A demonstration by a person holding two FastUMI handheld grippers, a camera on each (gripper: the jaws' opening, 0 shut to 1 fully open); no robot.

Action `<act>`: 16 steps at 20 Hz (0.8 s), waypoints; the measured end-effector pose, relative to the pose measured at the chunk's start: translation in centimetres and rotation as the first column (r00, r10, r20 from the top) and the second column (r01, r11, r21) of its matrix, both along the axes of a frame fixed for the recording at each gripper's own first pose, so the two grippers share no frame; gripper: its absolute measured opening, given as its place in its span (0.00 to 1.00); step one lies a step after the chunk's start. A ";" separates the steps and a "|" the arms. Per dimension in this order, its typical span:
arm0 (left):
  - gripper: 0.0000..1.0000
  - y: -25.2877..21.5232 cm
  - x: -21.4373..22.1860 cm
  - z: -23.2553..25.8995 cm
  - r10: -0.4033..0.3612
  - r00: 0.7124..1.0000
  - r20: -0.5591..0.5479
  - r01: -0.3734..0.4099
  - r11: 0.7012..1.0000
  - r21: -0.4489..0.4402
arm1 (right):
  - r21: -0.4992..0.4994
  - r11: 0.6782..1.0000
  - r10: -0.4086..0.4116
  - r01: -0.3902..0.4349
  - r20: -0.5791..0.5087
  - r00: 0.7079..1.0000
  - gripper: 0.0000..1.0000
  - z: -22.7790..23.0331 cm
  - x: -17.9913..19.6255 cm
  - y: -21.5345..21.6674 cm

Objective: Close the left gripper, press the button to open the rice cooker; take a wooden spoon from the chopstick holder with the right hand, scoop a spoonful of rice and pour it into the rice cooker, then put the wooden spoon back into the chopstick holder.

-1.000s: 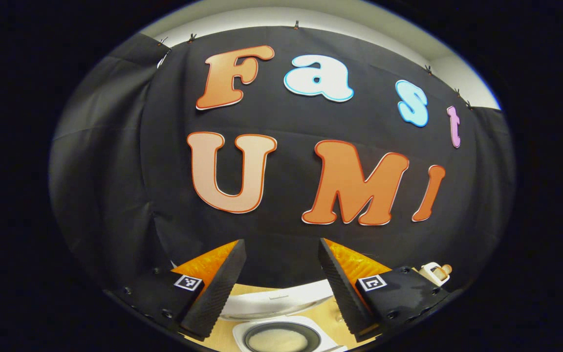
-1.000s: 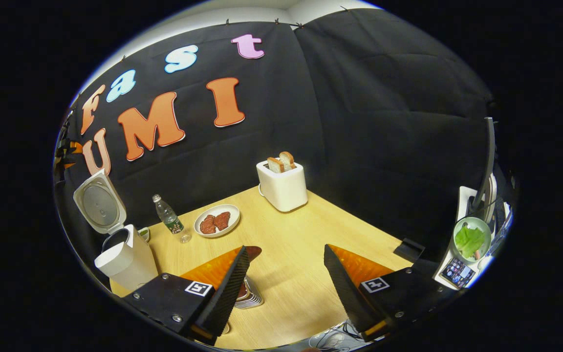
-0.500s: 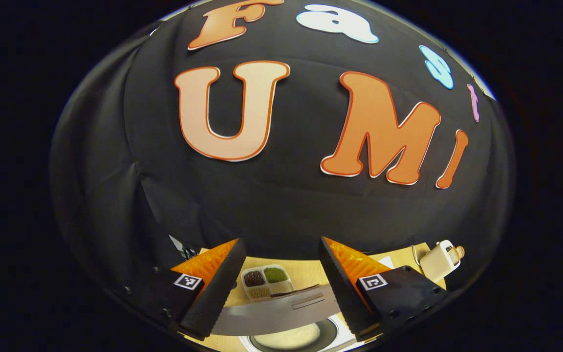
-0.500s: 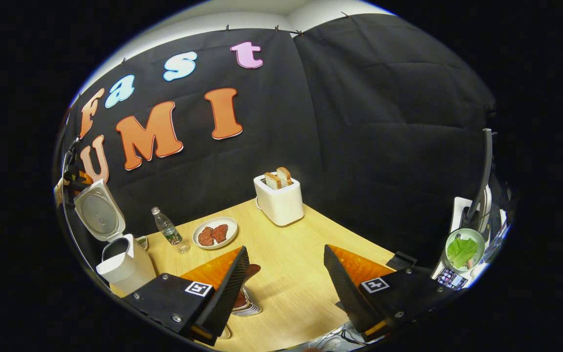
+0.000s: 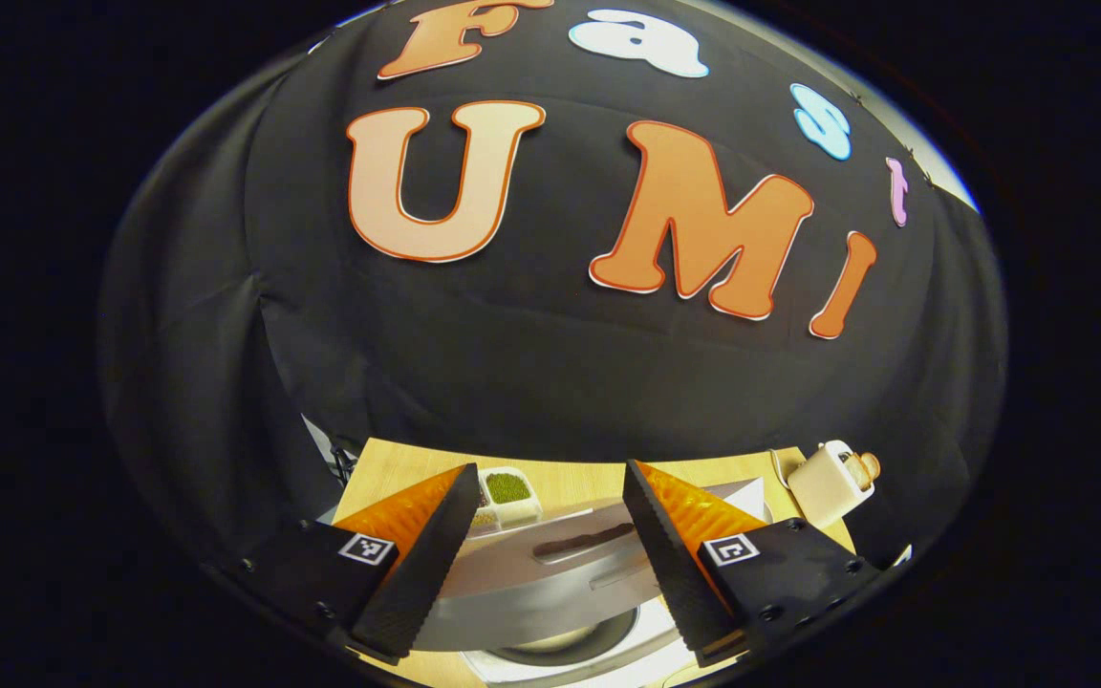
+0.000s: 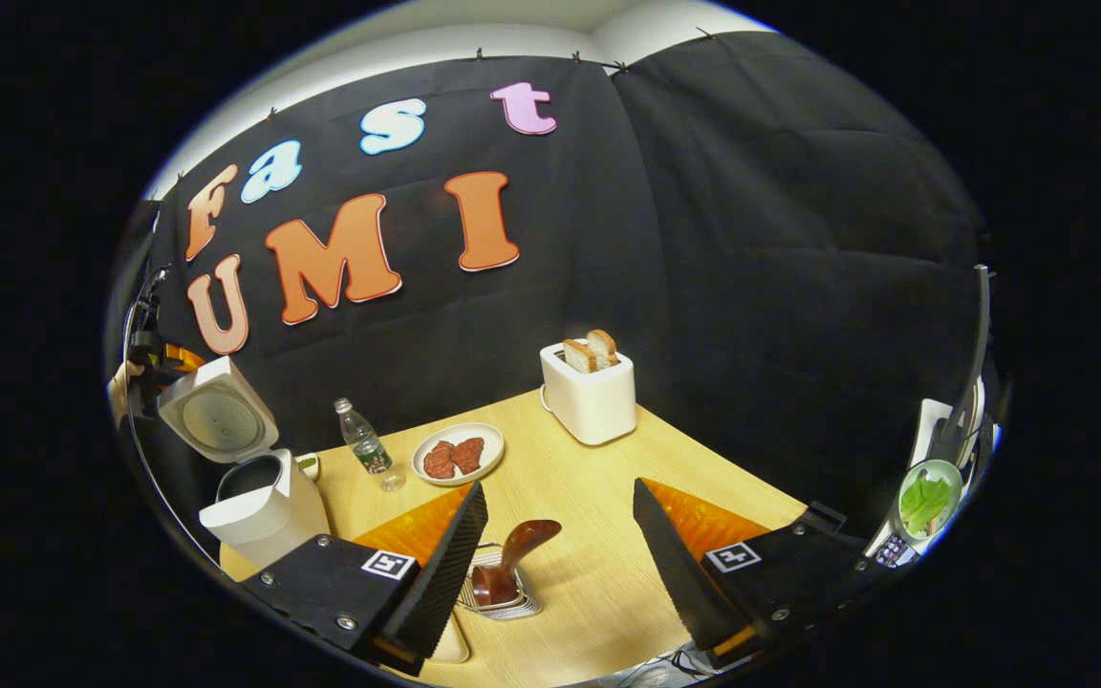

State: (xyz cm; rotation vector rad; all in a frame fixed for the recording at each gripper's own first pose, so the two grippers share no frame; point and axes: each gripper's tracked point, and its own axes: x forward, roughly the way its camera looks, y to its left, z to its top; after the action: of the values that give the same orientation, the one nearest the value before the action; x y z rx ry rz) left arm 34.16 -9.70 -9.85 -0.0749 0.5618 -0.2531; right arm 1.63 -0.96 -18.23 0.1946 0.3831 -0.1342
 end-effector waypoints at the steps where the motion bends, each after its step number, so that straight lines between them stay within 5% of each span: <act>1: 1.00 0.0 -1.6 -0.8 0.017 1.000 -0.001 -0.017 1.000 0.013 | 0.005 1.000 0.020 -0.020 0.005 1.000 0.95 0.1 0.0 0.5; 8: 1.00 -0.8 -10.7 -9.5 0.051 0.998 -0.037 -0.049 0.997 0.062 | 0.055 0.989 0.134 -0.134 -0.002 0.991 0.95 -0.8 -0.5 3.3; 16: 1.00 -0.5 -12.6 -15.5 0.057 0.998 -0.036 -0.051 0.986 0.158 | 0.074 0.986 0.149 -0.148 -0.019 0.989 0.95 -1.5 -1.4 2.8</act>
State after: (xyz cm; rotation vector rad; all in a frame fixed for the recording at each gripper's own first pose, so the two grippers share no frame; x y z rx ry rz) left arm 21.54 -10.19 -25.34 0.0575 0.6177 -0.1539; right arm 0.24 1.89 -19.77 0.2357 0.4257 0.0244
